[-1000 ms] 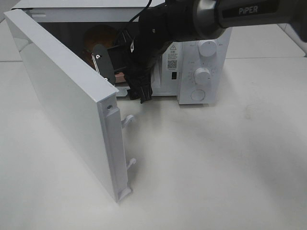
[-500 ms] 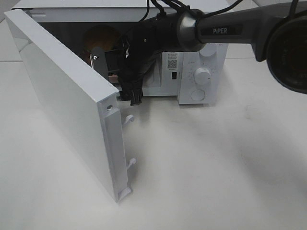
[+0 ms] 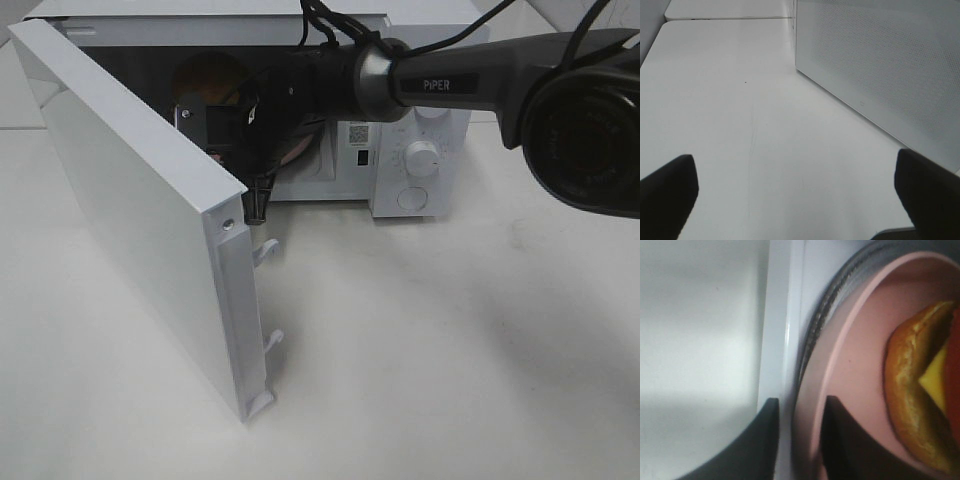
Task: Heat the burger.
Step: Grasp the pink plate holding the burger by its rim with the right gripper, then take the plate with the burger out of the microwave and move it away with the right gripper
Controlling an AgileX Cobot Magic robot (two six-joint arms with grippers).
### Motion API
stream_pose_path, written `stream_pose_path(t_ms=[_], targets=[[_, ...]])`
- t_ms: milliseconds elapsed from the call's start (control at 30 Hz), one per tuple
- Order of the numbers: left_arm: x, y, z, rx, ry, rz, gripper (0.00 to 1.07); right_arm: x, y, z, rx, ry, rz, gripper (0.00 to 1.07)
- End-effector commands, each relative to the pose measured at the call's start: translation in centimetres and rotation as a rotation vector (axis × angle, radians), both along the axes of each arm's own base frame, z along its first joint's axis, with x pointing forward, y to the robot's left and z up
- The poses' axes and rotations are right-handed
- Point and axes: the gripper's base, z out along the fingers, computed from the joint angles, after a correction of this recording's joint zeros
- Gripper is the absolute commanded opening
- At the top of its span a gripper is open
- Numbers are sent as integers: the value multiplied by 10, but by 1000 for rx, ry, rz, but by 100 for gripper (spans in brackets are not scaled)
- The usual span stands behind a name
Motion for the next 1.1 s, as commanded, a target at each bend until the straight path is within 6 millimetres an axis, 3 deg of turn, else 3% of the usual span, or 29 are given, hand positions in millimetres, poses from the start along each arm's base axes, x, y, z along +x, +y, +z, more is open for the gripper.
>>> stream_pose_path(t_ms=[33,433,800,1100], targets=[[0,0,0,-7,-14,6,100,6,2,5,58,-39,-21,0],[0,0,0,-7,-14,6,100,3,3,12,60,-38,-14,0],[0,0,0,-8,-14,5,100,-7,-3,44,-12,-84,92,0],[0,0,0,-8,-14,5,100,-23,-16,43,-72,-174,174,0]])
